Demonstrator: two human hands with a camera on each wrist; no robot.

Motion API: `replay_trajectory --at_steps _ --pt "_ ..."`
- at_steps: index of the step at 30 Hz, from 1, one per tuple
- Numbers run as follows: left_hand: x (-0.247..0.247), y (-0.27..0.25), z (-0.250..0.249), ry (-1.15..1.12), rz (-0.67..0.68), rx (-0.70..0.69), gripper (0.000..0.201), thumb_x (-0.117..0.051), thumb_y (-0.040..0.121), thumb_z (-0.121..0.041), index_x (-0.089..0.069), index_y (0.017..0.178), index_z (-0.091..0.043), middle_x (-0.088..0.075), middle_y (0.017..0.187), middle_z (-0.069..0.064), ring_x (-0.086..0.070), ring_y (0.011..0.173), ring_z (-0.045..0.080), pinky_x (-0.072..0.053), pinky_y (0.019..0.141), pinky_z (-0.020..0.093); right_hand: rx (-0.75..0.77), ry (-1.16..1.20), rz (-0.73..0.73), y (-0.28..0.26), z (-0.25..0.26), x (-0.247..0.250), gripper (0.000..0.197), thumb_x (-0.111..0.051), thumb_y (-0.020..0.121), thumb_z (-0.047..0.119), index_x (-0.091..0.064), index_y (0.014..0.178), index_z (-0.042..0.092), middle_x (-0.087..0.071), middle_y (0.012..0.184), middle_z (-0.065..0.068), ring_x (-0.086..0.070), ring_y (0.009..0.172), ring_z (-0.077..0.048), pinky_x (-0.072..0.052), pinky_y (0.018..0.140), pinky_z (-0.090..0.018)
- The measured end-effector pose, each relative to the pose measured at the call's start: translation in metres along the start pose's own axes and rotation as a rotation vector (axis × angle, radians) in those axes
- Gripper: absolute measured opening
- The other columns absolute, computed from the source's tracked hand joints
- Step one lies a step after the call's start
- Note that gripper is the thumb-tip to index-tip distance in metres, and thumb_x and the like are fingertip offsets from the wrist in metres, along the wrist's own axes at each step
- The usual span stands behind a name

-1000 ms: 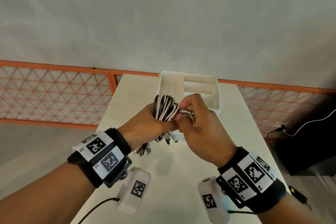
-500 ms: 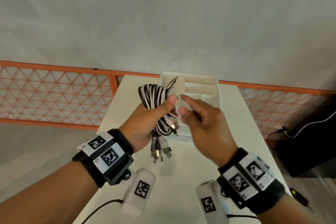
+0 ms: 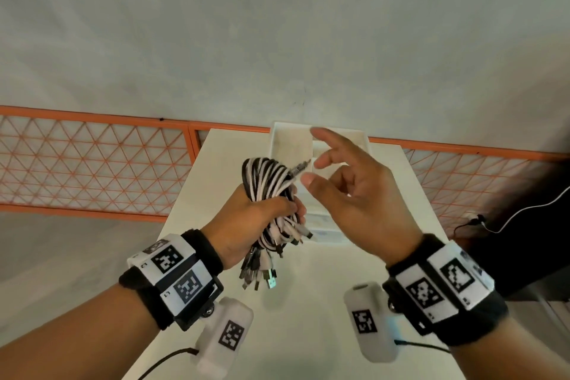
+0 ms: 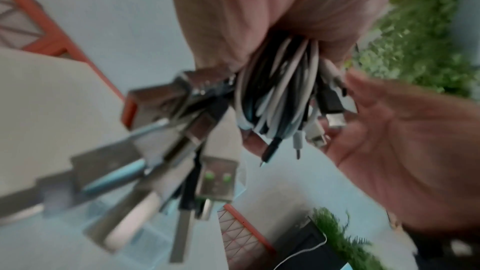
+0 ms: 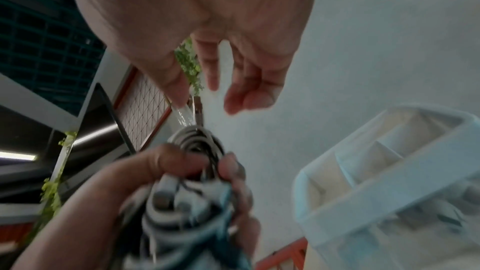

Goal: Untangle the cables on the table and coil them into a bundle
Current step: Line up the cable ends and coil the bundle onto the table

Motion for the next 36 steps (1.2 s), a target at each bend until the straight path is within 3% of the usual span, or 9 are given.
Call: replay_trajectory --at_steps 5,8,11,15,21,23,25,31,36 --pt "-0.007 -0.003 0.003 0.019 0.017 -0.004 0.023 -0.056 0.072 0.001 -0.067 0.092 0.005 -0.068 0.084 0.023 -0.069 0.079 0.037 -0.057 0.072 0.046 -0.159 0.180 0.126 0.004 -0.017 -0.014 0.034 -0.073 0.089 0.021 -0.067 0.122 0.029 -0.073 0.088 0.001 -0.069 0.074 -0.033 -0.059 0.071 -0.042" --pt "-0.001 -0.002 0.005 -0.082 0.004 0.028 0.032 -0.057 0.071 0.003 -0.067 0.101 0.005 -0.068 0.091 0.028 -0.069 0.083 0.038 -0.057 0.078 0.050 -0.254 0.313 0.180 -0.004 -0.035 -0.027 0.032 -0.076 0.087 0.018 -0.069 0.116 0.031 -0.072 0.090 0.005 -0.069 0.072 -0.024 -0.055 0.067 -0.034" --pt "0.000 0.000 0.003 -0.129 0.016 0.033 0.033 -0.055 0.071 0.005 -0.071 0.100 0.002 -0.067 0.090 0.027 -0.067 0.083 0.039 -0.051 0.086 0.062 -0.337 0.424 0.252 -0.013 -0.047 -0.041 0.035 -0.076 0.087 0.029 -0.068 0.121 0.036 -0.075 0.098 0.003 -0.074 0.094 -0.023 -0.060 0.084 -0.045" --pt "0.004 0.000 0.005 -0.142 0.027 0.009 0.033 -0.053 0.066 0.002 -0.077 0.087 -0.007 -0.072 0.085 0.017 -0.069 0.078 0.029 -0.058 0.071 0.040 -0.295 0.452 0.428 -0.022 -0.037 -0.059 0.045 -0.066 0.094 0.033 -0.060 0.136 0.022 -0.072 0.119 -0.013 -0.068 0.115 -0.029 -0.052 0.104 -0.047" --pt "-0.006 0.001 0.010 0.042 0.080 -0.014 0.052 -0.056 0.077 -0.004 -0.067 0.125 -0.021 -0.071 0.119 0.011 -0.065 0.114 0.021 -0.052 0.096 0.033 -0.188 0.397 0.427 -0.020 -0.017 -0.071 0.049 -0.083 0.078 0.004 -0.062 0.122 0.011 -0.072 0.115 -0.005 -0.068 0.113 -0.016 -0.056 0.099 -0.040" --pt "-0.004 0.001 0.014 0.150 0.056 0.021 0.040 -0.058 0.084 -0.007 -0.070 0.119 -0.024 -0.072 0.111 0.015 -0.068 0.107 0.023 -0.054 0.093 0.034 -0.245 0.402 0.319 -0.023 -0.029 -0.073 0.053 -0.085 0.069 -0.007 -0.066 0.115 0.011 -0.075 0.107 -0.007 -0.072 0.104 -0.017 -0.060 0.090 -0.041" --pt "-0.003 0.001 0.018 0.275 0.028 0.065 0.018 -0.058 0.089 -0.005 -0.071 0.102 -0.007 -0.070 0.093 0.024 -0.069 0.090 0.026 -0.055 0.082 0.036 -0.306 0.366 0.237 -0.026 -0.044 -0.077 0.052 -0.081 0.066 -0.010 -0.069 0.110 0.015 -0.076 0.101 -0.006 -0.074 0.098 -0.018 -0.062 0.085 -0.045" --pt "0.014 -0.004 0.023 0.166 -0.224 0.019 0.030 -0.079 0.079 -0.008 -0.072 0.106 -0.017 -0.078 0.095 0.006 -0.075 0.090 0.021 -0.059 0.074 0.034 -0.376 0.109 0.136 -0.025 -0.067 -0.070 0.049 -0.079 0.061 0.010 -0.062 0.103 0.029 -0.075 0.091 0.009 -0.072 0.084 -0.007 -0.064 0.073 -0.040" --pt "0.028 0.000 0.031 0.308 -0.355 0.030 0.032 -0.075 0.063 -0.016 -0.067 0.094 -0.014 -0.075 0.087 0.008 -0.073 0.084 0.027 -0.062 0.073 0.044 -0.314 -0.109 0.150 -0.026 -0.068 -0.071 0.063 -0.075 0.060 0.028 -0.048 0.116 0.033 -0.070 0.090 0.013 -0.069 0.086 -0.019 -0.061 0.069 -0.041"
Point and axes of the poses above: each hand's wrist, its own y-axis towards the middle knuckle, its own x-axis out of the back of the hand, z = x × y, the point moved 8 cm from there along y, towards the middle knuckle
